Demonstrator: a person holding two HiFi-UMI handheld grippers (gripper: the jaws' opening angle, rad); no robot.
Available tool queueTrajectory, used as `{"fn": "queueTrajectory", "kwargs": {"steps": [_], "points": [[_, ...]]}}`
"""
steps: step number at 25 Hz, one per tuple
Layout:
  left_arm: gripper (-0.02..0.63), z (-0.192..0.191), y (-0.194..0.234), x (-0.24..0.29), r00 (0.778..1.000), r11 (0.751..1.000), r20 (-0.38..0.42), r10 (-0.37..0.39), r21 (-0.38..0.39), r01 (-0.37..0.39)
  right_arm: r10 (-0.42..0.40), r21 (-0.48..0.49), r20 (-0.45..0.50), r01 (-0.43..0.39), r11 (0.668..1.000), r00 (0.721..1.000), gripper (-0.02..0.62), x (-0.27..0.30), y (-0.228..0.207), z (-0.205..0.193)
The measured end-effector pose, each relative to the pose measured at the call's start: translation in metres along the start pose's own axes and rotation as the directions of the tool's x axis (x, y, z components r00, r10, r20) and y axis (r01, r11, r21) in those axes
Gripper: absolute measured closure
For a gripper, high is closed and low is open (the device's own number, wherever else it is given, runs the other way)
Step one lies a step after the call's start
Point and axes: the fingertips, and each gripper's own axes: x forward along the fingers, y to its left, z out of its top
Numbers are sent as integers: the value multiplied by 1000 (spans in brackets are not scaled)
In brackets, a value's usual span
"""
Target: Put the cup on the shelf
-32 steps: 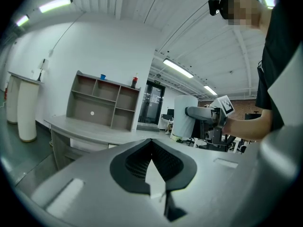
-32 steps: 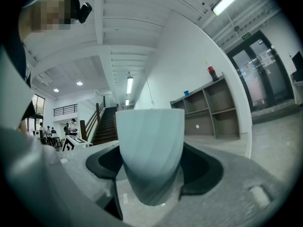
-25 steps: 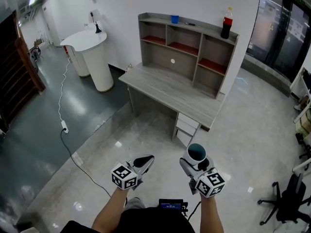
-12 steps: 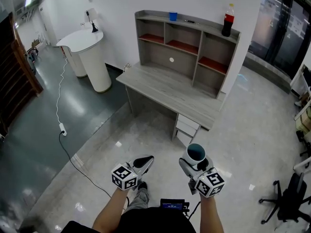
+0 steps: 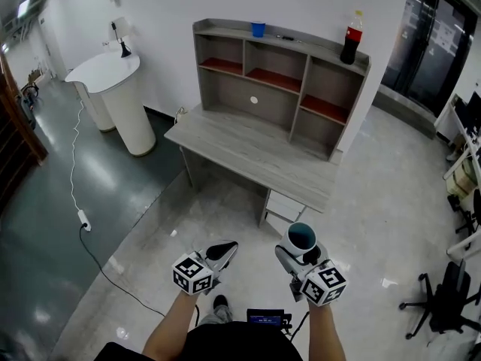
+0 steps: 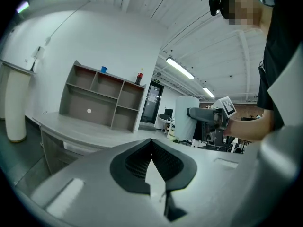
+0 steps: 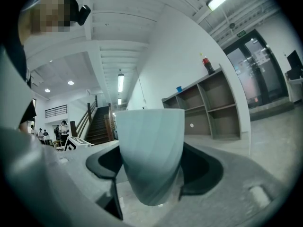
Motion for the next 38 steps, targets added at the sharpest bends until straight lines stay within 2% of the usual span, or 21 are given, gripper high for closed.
{"fn": "queueTrajectory", "kwargs": {"steps": [13,24,31,38], "points": [[604,29,88,-5,996,996,-12,-86,29,86,-78,9,20,78,997,997,235,82,13,4],[604,26,111,-4,992,992,-25,-122,6,122,-112,28,2,112,993,994,235,103,18,-7],[604,20,121,24,990,991,-39,-136,-11,135,-122,47,-2,122,991,992,235,118,-4,-10],[604,39,144,73,990,990,-40,-137,5,138,-114,41,2,114,993,993,235,144,-50,7]]}}
